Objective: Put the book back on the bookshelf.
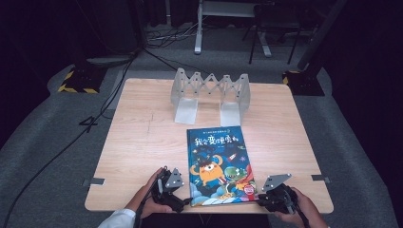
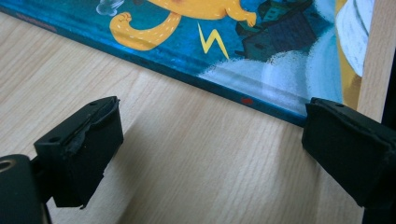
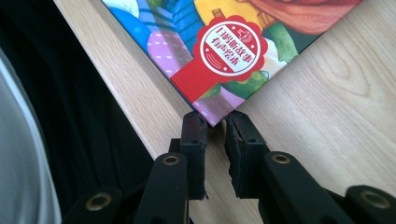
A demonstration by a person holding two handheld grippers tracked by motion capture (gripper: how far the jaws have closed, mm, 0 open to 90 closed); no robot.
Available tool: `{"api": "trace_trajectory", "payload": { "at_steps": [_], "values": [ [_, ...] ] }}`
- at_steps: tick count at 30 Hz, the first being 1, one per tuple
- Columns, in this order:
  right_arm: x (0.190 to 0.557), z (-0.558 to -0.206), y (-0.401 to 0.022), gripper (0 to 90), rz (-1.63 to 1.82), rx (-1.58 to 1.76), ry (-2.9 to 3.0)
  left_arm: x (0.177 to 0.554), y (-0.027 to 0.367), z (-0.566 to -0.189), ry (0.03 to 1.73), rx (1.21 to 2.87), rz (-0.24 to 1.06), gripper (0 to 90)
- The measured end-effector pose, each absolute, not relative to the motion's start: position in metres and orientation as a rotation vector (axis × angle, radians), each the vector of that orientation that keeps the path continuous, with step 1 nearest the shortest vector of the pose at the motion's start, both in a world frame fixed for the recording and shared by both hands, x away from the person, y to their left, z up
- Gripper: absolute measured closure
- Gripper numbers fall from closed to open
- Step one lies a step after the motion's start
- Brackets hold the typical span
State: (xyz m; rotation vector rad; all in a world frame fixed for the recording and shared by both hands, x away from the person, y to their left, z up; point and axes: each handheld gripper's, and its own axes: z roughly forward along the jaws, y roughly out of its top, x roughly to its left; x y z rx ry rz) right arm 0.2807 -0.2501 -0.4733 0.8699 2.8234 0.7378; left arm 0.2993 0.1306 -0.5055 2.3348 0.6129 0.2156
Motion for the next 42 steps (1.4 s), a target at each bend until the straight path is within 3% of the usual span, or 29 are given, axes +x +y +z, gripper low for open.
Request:
{"api": "trace_trajectory", "payload": {
  "at_steps": [17,28,32,42],
  "values": [
    [0.272,-0.477,-0.264,79.1,1.193,0.799,2.675,0.303,0.139,-0.506,0.636,2.326,0.226,5.7],
    [0.282,-0.471,-0.256,61.1,1.344,0.74,2.693,0.303,0.139,-0.506,0.635,2.329,0.225,5.8],
    [0.283,-0.467,-0.255,49.7,1.403,0.729,2.7,0.303,0.139,-0.506,0.635,2.329,0.225,5.7],
    [0.291,-0.478,-0.255,41.3,1.409,0.799,2.751,0.303,0.139,-0.506,0.635,2.329,0.225,5.7]
  ]
}}
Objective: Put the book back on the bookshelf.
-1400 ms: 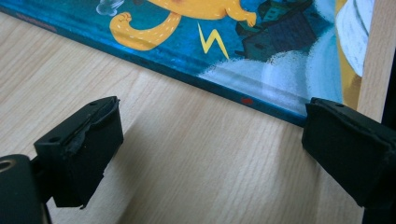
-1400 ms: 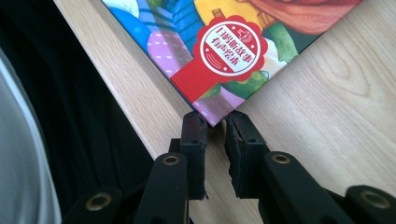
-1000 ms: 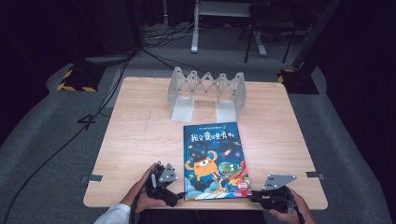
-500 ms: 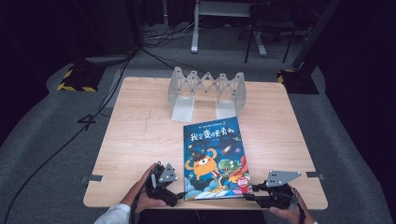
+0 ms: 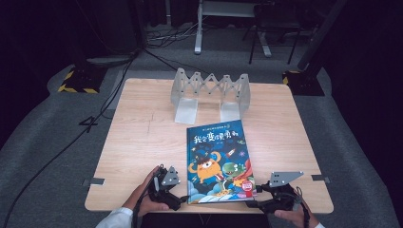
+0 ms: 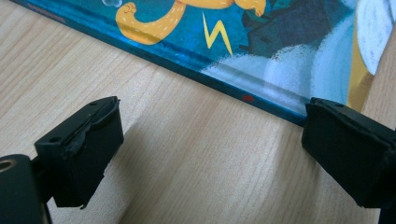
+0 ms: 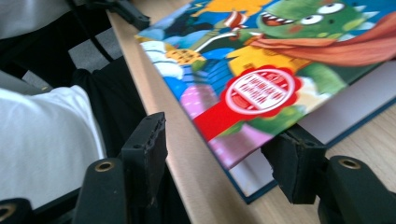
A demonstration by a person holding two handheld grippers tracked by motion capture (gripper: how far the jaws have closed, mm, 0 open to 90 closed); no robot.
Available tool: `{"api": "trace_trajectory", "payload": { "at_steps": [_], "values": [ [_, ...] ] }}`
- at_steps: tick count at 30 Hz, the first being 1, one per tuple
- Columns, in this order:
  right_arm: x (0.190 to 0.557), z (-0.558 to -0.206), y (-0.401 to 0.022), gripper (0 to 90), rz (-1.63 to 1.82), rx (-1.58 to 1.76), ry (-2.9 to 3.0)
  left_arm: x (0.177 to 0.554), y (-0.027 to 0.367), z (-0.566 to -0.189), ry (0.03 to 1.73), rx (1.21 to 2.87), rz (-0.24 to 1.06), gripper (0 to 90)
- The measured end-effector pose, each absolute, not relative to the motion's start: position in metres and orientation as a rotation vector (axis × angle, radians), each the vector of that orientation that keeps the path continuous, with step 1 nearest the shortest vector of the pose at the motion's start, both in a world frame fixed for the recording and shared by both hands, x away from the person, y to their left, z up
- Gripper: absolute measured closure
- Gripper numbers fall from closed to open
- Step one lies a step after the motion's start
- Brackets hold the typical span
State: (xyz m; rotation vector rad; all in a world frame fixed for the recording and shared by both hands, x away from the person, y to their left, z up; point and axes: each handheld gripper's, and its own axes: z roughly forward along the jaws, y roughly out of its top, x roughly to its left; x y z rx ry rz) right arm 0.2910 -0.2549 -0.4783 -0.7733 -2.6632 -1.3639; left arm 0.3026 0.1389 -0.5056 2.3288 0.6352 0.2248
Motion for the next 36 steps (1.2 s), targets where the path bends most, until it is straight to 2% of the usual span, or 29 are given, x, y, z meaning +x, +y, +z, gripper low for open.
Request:
{"api": "trace_trajectory", "payload": {
  "at_steps": [4,8,21,36],
  "values": [
    [0.303,-0.481,-0.259,41.2,-1.381,-0.833,-2.605,0.303,0.139,-0.506,0.635,2.329,0.225,5.7],
    [0.317,-0.478,-0.259,35.1,-1.382,-0.82,-2.56,0.303,0.139,-0.506,0.635,2.329,0.225,5.7],
    [0.374,-0.471,-0.242,36.5,-1.407,-0.885,-2.545,0.303,0.139,-0.506,0.635,2.329,0.225,5.8],
    [0.414,-0.471,-0.22,35.9,-1.374,-0.869,-2.523,0.303,0.139,-0.506,0.632,2.33,0.225,5.8]
  ]
}}
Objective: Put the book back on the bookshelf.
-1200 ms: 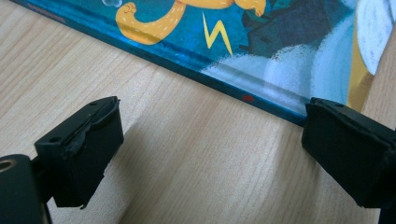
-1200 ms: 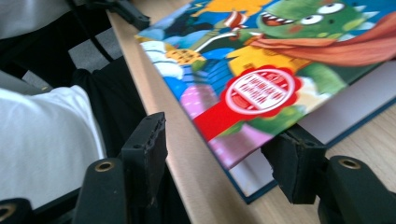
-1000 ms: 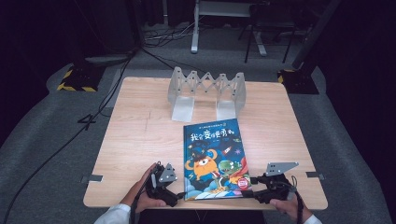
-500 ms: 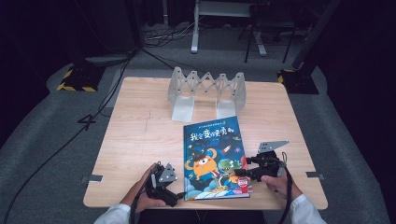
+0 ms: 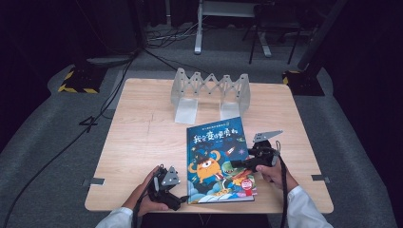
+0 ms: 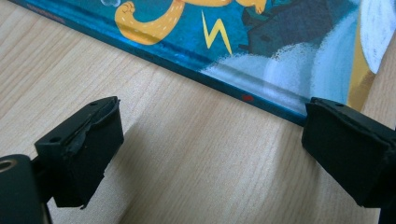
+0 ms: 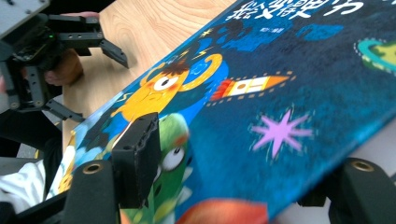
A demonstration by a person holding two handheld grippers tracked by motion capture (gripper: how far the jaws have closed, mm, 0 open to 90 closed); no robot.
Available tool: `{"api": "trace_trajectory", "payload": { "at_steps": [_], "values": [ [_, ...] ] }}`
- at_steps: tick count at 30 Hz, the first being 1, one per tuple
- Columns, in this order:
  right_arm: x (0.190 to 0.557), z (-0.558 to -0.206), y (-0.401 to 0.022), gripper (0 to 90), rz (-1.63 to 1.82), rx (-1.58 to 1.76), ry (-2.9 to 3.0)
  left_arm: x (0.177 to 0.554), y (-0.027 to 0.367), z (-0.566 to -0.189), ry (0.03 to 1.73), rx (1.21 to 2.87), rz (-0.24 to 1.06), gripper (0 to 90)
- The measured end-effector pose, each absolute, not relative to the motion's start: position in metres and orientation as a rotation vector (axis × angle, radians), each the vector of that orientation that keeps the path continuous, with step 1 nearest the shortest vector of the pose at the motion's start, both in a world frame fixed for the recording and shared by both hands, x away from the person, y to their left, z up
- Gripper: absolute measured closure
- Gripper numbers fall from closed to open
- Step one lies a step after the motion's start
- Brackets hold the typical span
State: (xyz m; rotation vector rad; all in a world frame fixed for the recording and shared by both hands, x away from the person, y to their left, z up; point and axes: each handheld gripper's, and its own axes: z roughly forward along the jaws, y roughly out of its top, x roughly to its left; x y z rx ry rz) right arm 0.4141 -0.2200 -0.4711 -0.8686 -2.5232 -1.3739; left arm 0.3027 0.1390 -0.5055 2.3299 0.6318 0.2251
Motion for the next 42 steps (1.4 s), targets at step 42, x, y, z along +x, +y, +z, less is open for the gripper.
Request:
{"api": "trace_trajectory", "payload": {
  "at_steps": [42],
  "values": [
    [0.363,-0.439,-0.23,52.6,-1.844,-0.588,-2.673,0.345,0.109,-0.493,0.709,2.154,-0.035,8.0]
  ]
}}
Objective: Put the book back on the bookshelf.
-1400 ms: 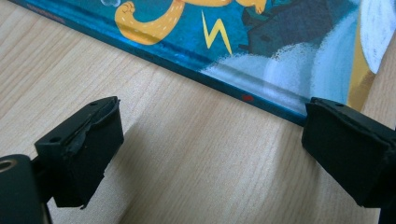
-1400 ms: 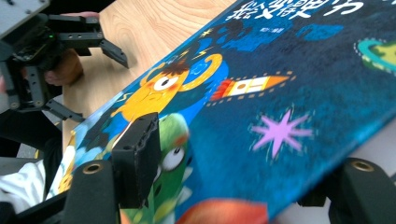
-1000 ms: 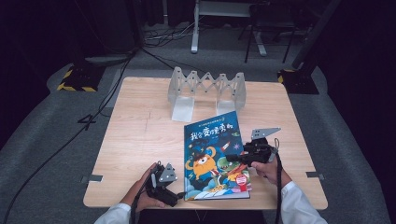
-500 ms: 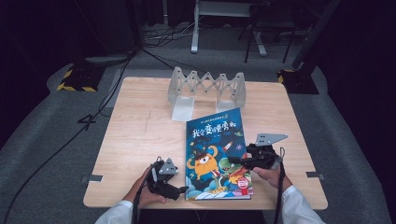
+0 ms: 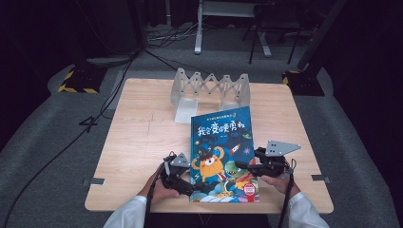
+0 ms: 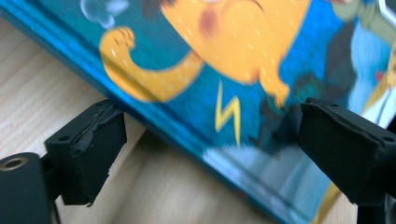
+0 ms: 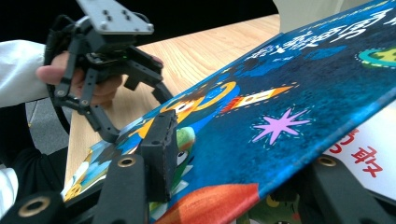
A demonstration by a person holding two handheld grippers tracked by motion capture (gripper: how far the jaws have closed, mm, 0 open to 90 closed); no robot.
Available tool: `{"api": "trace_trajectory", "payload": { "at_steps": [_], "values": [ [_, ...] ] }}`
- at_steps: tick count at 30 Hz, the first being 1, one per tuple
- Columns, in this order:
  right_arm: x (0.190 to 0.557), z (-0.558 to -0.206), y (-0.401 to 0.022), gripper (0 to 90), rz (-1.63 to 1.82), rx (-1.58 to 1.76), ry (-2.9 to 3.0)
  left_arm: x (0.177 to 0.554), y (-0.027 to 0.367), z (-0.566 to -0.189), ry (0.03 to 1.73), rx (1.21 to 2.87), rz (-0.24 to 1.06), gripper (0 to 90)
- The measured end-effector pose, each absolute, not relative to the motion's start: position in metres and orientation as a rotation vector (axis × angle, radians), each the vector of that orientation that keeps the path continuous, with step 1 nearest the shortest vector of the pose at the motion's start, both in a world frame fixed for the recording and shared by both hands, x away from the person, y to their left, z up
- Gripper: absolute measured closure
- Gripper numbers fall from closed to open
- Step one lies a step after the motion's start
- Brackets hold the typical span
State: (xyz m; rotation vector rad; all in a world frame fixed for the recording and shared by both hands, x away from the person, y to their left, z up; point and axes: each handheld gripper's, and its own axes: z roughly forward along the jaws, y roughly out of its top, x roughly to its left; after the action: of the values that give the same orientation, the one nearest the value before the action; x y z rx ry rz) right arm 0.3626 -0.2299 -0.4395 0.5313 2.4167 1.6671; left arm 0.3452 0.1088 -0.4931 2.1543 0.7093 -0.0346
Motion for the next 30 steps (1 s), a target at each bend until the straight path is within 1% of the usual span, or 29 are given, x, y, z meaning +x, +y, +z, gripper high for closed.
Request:
{"api": "trace_trajectory", "payload": {
  "at_steps": [1,6,10,14,16,18,21,22,23,25,27,30],
  "values": [
    [0.363,-0.439,-0.23,52.6,1.667,0.531,2.417,0.345,0.109,-0.493,0.709,2.154,-0.035,7.7],
    [0.358,-0.437,-0.228,52.6,1.677,0.471,2.398,0.365,0.109,-0.492,0.738,2.044,-0.103,5.2],
    [0.358,-0.437,-0.228,52.6,1.682,0.453,2.402,0.375,0.11,-0.491,0.767,1.988,-0.122,5.0],
    [0.359,-0.437,-0.227,52.6,1.682,0.445,2.407,0.383,0.112,-0.489,0.763,1.974,-0.136,5.6],
    [0.36,-0.437,-0.228,52.9,1.685,0.447,2.412,0.384,0.114,-0.487,0.765,1.957,-0.13,8.4],
    [0.361,-0.438,-0.229,54.6,1.696,0.44,2.425,0.384,0.118,-0.485,0.759,1.925,-0.108,14.3],
    [0.36,-0.438,-0.229,56.5,1.699,0.428,2.434,0.382,0.123,-0.478,0.752,1.91,-0.049,22.3],
    [0.36,-0.437,-0.229,56.6,1.692,0.431,2.433,0.378,0.126,-0.47,0.739,1.897,0.011,25.5],
    [0.36,-0.436,-0.23,56.7,1.684,0.432,2.429,0.376,0.129,-0.466,0.731,1.89,0.036,28.8],
    [0.36,-0.436,-0.23,56.7,1.672,0.435,2.425,0.373,0.131,-0.461,0.716,1.883,0.06,35.2],
    [0.361,-0.434,-0.232,56.9,1.667,0.441,2.414,0.366,0.135,-0.452,0.673,1.877,0.093,35.7],
    [0.361,-0.433,-0.232,57.0,1.662,0.443,2.4,0.355,0.135,-0.44,0.639,1.895,0.176,36.4]
  ]
}}
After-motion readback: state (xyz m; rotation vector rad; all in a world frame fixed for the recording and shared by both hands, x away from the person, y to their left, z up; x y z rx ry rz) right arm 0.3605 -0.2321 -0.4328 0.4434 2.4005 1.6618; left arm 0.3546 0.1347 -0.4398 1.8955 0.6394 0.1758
